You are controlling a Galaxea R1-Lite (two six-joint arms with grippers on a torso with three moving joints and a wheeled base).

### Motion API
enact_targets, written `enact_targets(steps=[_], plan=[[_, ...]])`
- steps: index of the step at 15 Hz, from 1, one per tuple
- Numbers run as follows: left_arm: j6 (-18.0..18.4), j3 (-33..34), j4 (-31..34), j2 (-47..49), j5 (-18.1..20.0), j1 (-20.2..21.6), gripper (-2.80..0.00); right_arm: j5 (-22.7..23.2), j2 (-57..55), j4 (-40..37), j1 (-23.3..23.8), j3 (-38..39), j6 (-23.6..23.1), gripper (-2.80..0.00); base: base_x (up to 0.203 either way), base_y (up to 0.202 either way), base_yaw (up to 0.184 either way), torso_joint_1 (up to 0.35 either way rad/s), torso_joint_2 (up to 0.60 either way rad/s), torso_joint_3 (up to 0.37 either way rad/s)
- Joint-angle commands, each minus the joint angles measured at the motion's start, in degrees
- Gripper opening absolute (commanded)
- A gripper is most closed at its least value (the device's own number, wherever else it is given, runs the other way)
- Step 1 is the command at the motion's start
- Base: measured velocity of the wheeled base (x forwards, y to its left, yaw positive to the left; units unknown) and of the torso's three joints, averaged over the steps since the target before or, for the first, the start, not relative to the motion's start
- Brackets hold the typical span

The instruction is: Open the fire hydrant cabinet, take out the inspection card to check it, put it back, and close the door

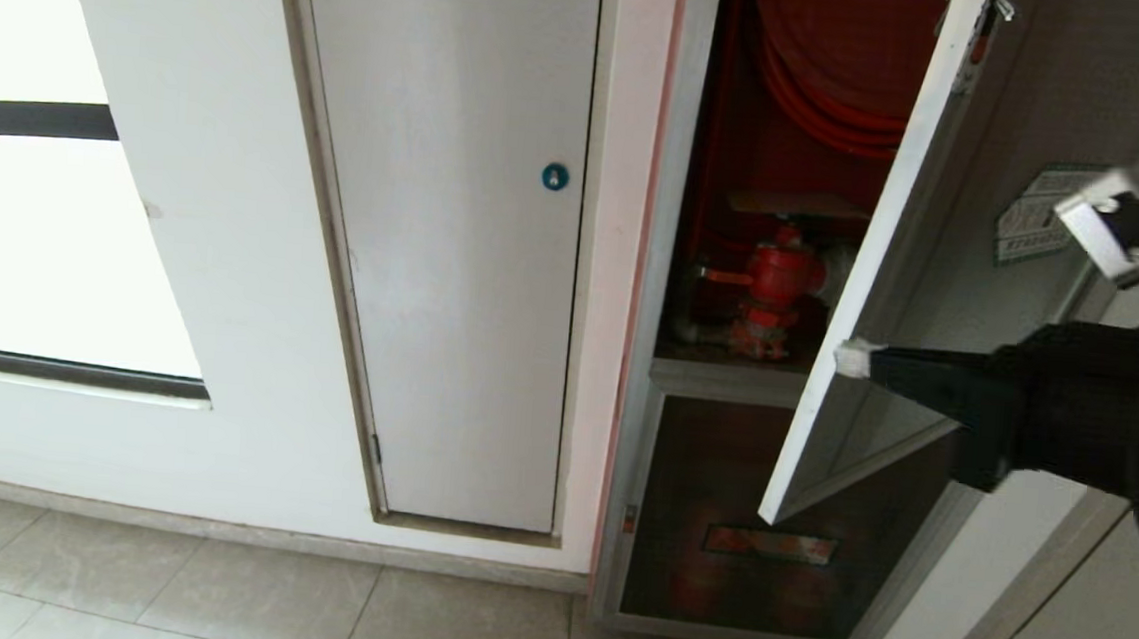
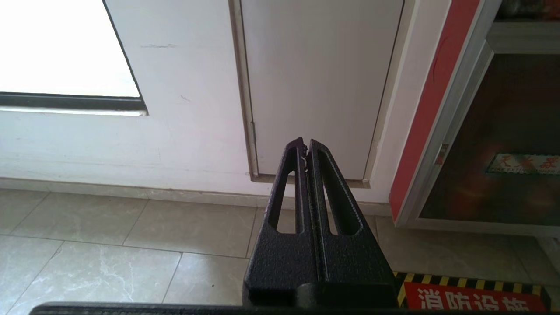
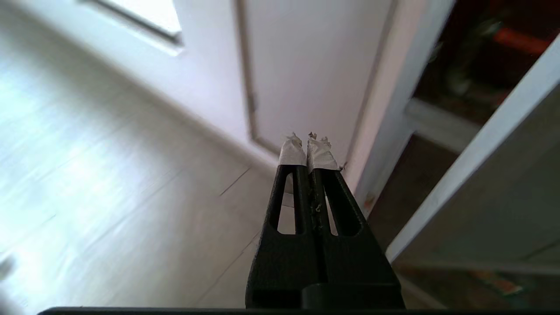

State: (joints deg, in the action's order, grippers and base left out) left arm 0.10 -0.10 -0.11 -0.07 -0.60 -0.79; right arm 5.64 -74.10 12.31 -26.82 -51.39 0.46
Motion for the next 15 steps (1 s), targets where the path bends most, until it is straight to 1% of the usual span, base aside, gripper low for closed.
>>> enact_targets(steps=[1,3,4,6,7,8,10,12,15], plan=[[0.0,0.0,0.0,0.1,0.0,0.0,-2.80,-11.3,-8.8,7.5,-4.1,-0.9,0.4,-2.80,0.000,0.000,0.000,0.000,0.00,0.000],[0.1,0.0,-0.1,0.1,0.0,0.0,-2.80,-26.3,-15.9,18.4,-7.8,-1.7,0.6,-2.80,0.000,0.000,0.000,0.000,0.00,0.000],[0.0,0.0,0.0,0.1,0.0,0.0,-2.80,-33.0,-19.8,23.8,-8.9,-2.6,0.4,-2.80,0.000,0.000,0.000,0.000,0.00,0.000],[0.0,0.0,0.0,0.1,0.0,0.0,-2.80,-44.8,-27.0,35.3,-10.0,-5.7,-2.4,-2.80,0.000,0.000,0.000,0.000,0.00,0.000],[0.0,0.0,0.0,0.1,0.0,0.0,-2.80,-48.7,-30.0,41.4,-10.2,-7.7,-5.1,-2.80,0.000,0.000,0.000,0.000,0.00,0.000],[0.0,0.0,0.0,0.1,0.0,0.0,-2.80,-51.5,-32.6,46.9,-10.3,-10.1,-8.3,-2.80,0.000,0.000,0.000,0.000,0.00,0.000],[0.0,0.0,-0.1,0.1,0.0,0.0,-2.80,-56.4,-36.6,52.7,-9.9,-15.3,-11.7,-2.80,0.000,0.000,0.000,0.000,0.00,0.000],[0.0,0.0,0.0,0.1,0.0,0.0,-2.80,-57.5,-39.6,55.2,-7.9,-19.0,-12.3,-2.80,0.000,0.000,0.000,0.000,0.00,0.000],[0.1,0.0,-0.1,0.1,0.0,0.0,-2.80,-56.5,-43.9,58.7,-3.8,-26.0,-12.2,-2.80,0.000,0.000,0.000,0.000,0.00,0.000]])
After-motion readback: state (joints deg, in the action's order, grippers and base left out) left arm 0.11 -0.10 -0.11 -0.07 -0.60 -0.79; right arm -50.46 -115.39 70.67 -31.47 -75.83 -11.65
